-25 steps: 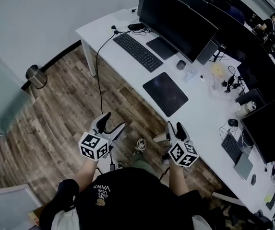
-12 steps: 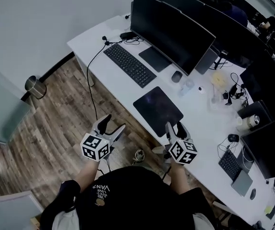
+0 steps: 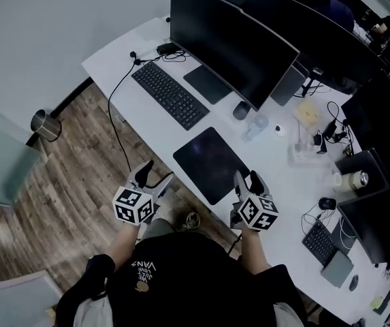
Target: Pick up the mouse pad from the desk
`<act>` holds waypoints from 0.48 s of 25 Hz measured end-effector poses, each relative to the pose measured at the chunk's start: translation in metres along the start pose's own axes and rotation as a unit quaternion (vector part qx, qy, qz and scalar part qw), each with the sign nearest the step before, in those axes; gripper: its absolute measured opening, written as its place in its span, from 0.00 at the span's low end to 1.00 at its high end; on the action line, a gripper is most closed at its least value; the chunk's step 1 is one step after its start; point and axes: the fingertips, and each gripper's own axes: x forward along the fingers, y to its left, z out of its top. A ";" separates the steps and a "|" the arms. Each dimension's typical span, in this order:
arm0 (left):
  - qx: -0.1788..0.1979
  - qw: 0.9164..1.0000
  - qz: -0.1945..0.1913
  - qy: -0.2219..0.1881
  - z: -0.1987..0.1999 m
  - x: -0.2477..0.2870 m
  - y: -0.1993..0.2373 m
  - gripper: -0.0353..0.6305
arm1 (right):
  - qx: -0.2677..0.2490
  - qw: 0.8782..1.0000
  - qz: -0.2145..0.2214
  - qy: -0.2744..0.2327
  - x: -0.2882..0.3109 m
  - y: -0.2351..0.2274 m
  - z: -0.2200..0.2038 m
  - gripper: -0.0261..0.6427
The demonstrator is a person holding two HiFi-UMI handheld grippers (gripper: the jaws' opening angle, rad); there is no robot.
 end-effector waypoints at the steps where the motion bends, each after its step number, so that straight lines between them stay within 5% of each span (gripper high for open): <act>1: 0.000 1.000 0.001 0.007 -0.002 0.004 0.000 0.50 | 0.002 1.000 -0.003 0.001 0.001 -0.004 -0.001 0.38; 12: 0.007 0.995 -0.039 0.091 -0.027 0.058 0.019 0.50 | 0.025 0.996 -0.087 0.025 0.008 -0.046 -0.025 0.38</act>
